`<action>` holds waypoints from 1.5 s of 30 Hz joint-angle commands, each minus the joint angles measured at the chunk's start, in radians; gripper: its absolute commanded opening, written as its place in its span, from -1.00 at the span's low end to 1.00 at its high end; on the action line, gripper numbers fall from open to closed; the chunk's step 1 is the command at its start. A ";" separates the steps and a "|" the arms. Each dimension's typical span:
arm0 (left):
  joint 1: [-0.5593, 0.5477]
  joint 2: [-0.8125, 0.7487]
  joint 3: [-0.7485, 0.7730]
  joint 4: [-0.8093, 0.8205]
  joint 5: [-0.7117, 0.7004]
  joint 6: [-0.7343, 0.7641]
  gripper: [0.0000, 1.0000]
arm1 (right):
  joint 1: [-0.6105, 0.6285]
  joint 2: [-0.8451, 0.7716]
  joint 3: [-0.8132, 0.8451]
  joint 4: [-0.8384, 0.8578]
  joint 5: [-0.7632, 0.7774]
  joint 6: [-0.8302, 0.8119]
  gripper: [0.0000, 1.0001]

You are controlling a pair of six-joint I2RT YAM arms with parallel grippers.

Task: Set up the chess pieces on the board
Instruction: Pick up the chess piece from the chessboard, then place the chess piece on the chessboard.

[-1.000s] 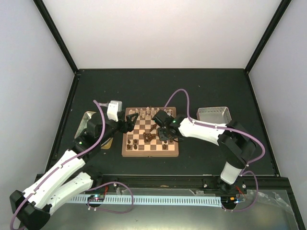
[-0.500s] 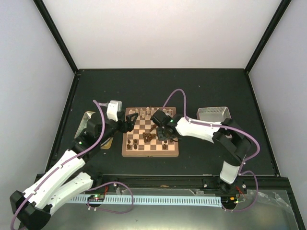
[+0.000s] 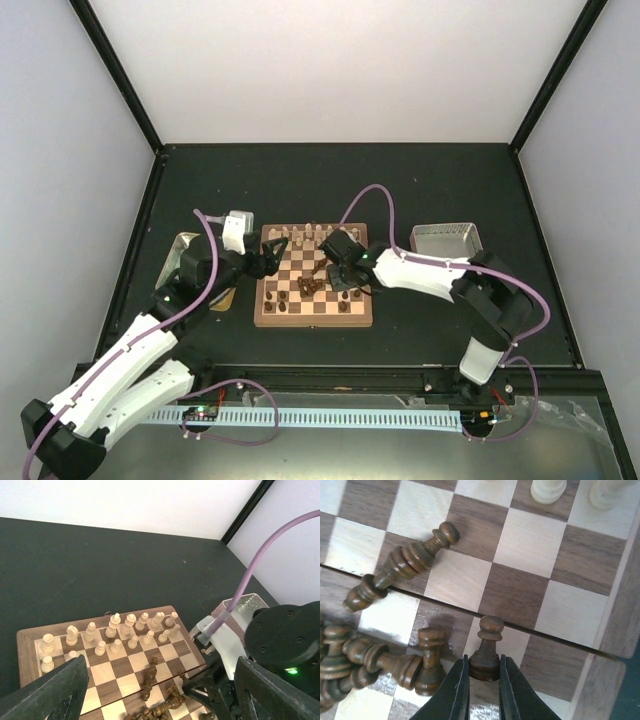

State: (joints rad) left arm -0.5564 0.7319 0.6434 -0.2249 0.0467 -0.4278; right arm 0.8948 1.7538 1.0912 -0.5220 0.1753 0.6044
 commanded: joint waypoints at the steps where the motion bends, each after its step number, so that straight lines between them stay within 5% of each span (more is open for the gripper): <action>1: 0.011 -0.007 -0.002 -0.002 0.048 -0.033 0.64 | -0.005 -0.129 -0.072 0.179 0.009 -0.121 -0.87; 12: 0.048 0.091 0.064 0.042 0.481 -0.097 0.63 | -0.006 -0.479 -0.328 0.577 -0.266 -0.381 -0.89; 19: 0.083 0.195 0.114 0.076 0.791 -0.182 0.54 | -0.006 -0.640 -0.397 0.627 -0.440 -0.511 -0.89; 24: 0.084 0.320 0.172 0.082 0.986 -0.235 0.28 | -0.005 -0.702 -0.420 0.644 -0.517 -0.590 -0.87; 45: 0.081 0.384 0.193 0.081 1.039 -0.205 -0.94 | -0.006 -0.688 -0.399 0.602 -0.558 -0.611 -0.85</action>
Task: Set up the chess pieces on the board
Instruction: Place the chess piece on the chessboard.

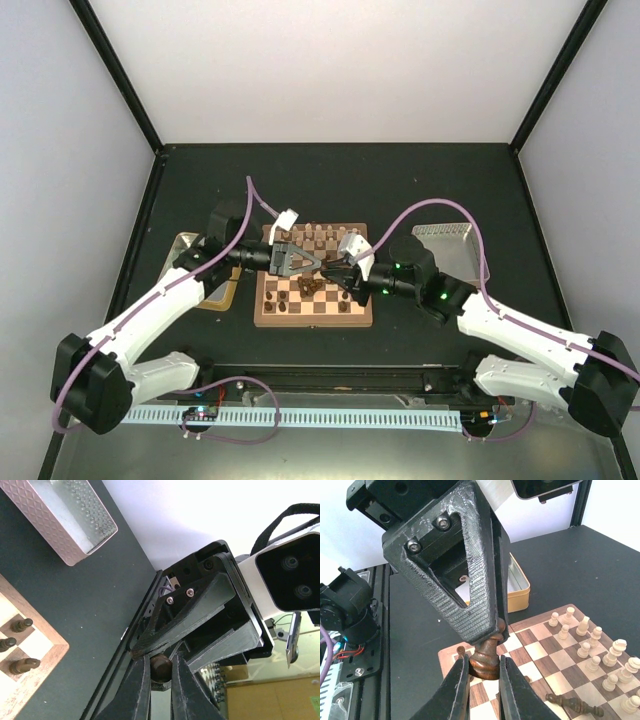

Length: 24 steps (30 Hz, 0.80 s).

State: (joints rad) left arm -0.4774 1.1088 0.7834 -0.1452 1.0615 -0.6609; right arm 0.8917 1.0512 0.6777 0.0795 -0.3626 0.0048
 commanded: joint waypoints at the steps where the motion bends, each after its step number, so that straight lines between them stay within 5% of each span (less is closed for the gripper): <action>1: 0.002 0.005 0.052 0.000 0.017 0.036 -0.96 | -0.003 0.018 0.022 -0.010 -0.016 -0.004 -0.81; 6: 0.002 -0.015 0.053 -0.056 -0.075 0.122 -0.97 | -0.003 0.055 0.083 -0.129 0.022 0.050 -0.21; 10: 0.002 -0.037 0.048 -0.129 -0.227 0.189 -0.97 | -0.008 0.006 0.020 -0.063 0.100 0.136 0.18; 15: -0.009 -0.092 0.004 -0.150 -0.438 0.250 -0.97 | -0.026 -0.083 -0.053 -0.036 0.371 0.315 0.26; 20: -0.098 -0.080 -0.024 -0.160 -0.628 0.298 -0.97 | -0.067 -0.051 0.015 -0.263 0.658 0.569 0.27; 24: -0.200 -0.053 -0.055 -0.153 -0.801 0.311 -0.97 | -0.109 0.022 0.093 -0.442 0.706 0.772 0.27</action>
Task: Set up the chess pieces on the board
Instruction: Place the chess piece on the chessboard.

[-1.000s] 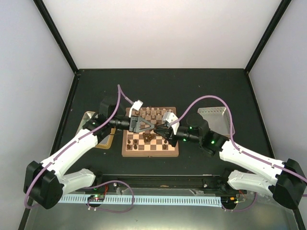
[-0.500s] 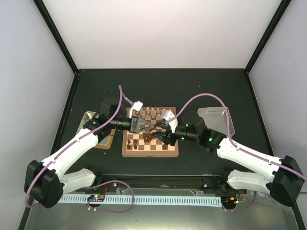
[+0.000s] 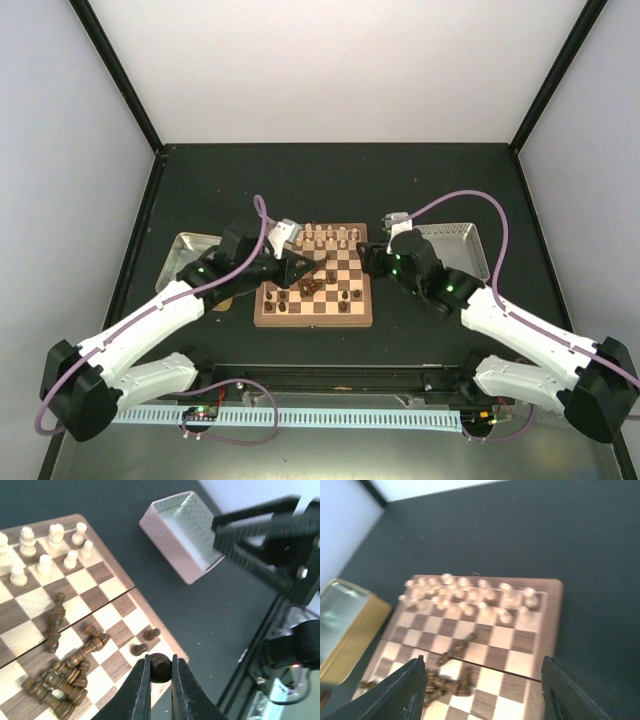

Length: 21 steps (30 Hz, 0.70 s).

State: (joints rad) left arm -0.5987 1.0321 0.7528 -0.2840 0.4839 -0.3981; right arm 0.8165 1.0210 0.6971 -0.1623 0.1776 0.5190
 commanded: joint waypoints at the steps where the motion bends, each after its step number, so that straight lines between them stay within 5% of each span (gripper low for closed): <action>1: -0.099 0.032 -0.032 -0.008 -0.252 0.048 -0.97 | -0.039 0.068 0.085 -0.226 0.160 0.295 0.27; 9: -0.246 0.149 -0.060 0.073 -0.368 0.079 -0.97 | -0.061 0.119 0.081 -0.258 0.113 0.480 0.27; 21: -0.363 0.402 0.002 0.125 -0.465 0.079 -0.97 | -0.078 0.115 0.049 -0.256 0.109 0.509 0.27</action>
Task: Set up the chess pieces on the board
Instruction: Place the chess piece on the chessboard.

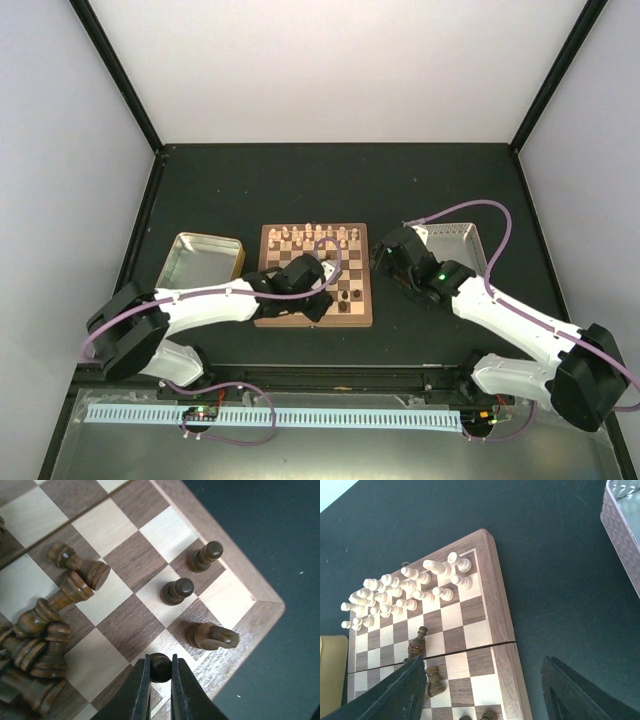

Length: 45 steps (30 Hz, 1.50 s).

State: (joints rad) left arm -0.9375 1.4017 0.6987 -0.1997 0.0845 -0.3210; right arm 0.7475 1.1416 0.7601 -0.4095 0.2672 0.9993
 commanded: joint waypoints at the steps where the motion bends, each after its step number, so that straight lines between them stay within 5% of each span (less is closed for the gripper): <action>1: -0.027 0.040 0.059 0.041 -0.072 0.000 -0.97 | -0.008 -0.005 -0.015 -0.009 0.019 0.029 0.27; 18: -0.035 0.119 0.083 0.032 -0.121 -0.009 -0.95 | -0.016 0.022 -0.015 -0.006 0.004 0.023 0.28; 26: -0.035 0.108 0.066 0.046 -0.125 -0.016 -0.78 | -0.016 0.028 -0.013 -0.005 -0.006 0.023 0.28; 35: -0.035 0.084 0.065 0.055 -0.093 -0.022 -0.36 | -0.016 0.017 -0.012 -0.008 -0.014 0.023 0.28; 45: -0.023 -0.024 0.067 -0.006 -0.182 -0.074 -0.33 | -0.016 -0.006 -0.004 -0.008 -0.049 -0.019 0.28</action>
State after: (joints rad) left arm -0.9646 1.4387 0.7509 -0.1749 -0.0387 -0.3557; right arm 0.7387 1.1591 0.7547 -0.4122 0.2337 1.0077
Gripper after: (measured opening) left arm 0.331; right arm 0.639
